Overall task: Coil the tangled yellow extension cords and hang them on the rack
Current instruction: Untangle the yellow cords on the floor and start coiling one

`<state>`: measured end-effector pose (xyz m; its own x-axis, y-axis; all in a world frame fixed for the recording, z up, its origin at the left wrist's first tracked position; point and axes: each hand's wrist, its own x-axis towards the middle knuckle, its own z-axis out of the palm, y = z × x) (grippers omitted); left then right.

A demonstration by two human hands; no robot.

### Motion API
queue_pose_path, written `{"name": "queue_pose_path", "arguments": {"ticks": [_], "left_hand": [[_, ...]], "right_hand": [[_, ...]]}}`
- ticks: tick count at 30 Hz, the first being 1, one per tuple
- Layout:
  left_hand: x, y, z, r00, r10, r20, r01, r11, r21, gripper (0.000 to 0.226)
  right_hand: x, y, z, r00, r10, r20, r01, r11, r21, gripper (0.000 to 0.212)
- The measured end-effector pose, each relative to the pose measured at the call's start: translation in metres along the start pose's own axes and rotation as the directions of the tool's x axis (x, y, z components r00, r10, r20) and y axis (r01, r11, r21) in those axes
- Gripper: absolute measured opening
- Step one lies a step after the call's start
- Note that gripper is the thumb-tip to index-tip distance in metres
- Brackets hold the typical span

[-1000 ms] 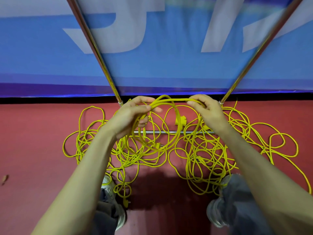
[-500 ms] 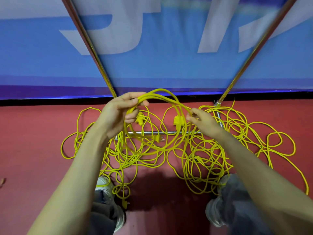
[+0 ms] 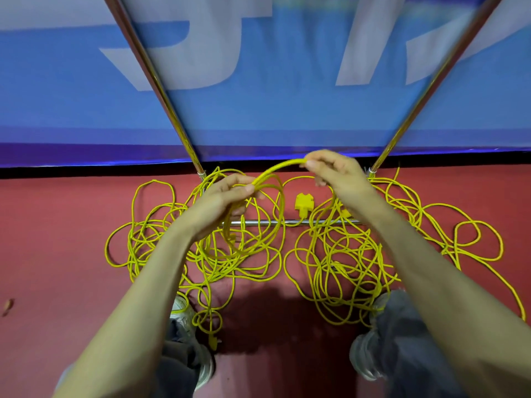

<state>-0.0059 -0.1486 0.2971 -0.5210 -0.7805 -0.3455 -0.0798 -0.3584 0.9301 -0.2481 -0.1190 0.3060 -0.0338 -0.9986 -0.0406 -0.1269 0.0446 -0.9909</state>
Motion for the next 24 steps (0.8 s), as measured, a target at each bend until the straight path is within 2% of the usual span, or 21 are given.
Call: {"name": "queue_pose_path", "arguments": {"ticks": [3,6,10,12,14,18,19,22,23,24], "left_hand": [[0.0,-0.001,0.0,1.0,0.009,0.01,-0.008,0.999,-0.045,0.041],[-0.001,0.0,0.003,0.998,-0.001,0.058,0.003,0.999,-0.04,0.031],[-0.001,-0.003,0.006,0.997,-0.007,0.073,0.01,0.999,-0.04,0.021],[-0.001,-0.002,0.003,0.998,0.006,0.056,-0.002,0.998,-0.068,0.021],[-0.002,-0.001,0.0,0.998,0.029,0.054,-0.022,0.992,-0.128,0.023],[-0.003,0.004,0.0,0.994,0.085,0.067,-0.064,0.963,-0.262,0.035],[-0.003,0.004,0.0,0.992,0.098,0.078,-0.072,0.956,-0.285,0.04],[-0.003,0.005,-0.003,0.981,0.12,0.152,-0.071,0.953,-0.295,0.056],[-0.004,0.006,-0.003,0.977,0.115,0.18,-0.061,0.958,-0.28,0.059],[-0.004,0.007,-0.004,0.973,0.111,0.201,-0.054,0.962,-0.269,0.059]], "right_hand": [[0.002,-0.001,-0.007,0.995,0.031,-0.096,-0.015,0.987,0.161,0.01],[0.003,0.002,-0.01,0.985,0.087,-0.147,-0.038,0.951,0.305,0.008],[0.006,0.005,-0.01,0.965,0.154,-0.212,-0.062,0.92,0.386,0.011],[0.005,0.012,-0.013,0.961,0.147,-0.232,-0.071,0.949,0.307,0.011],[0.005,0.018,-0.015,0.968,0.117,-0.224,-0.1,0.991,0.086,0.012],[0.003,0.036,-0.01,0.985,0.17,-0.021,-0.17,0.964,-0.205,0.009],[0.002,0.039,-0.007,0.983,0.181,0.041,-0.166,0.957,-0.236,0.013],[-0.004,0.036,0.0,0.981,0.153,0.118,-0.126,0.97,-0.208,0.057],[-0.004,0.036,0.001,0.987,0.107,0.123,-0.078,0.973,-0.218,0.064],[-0.004,0.038,0.0,0.986,0.056,0.155,-0.016,0.969,-0.246,0.06]]}}
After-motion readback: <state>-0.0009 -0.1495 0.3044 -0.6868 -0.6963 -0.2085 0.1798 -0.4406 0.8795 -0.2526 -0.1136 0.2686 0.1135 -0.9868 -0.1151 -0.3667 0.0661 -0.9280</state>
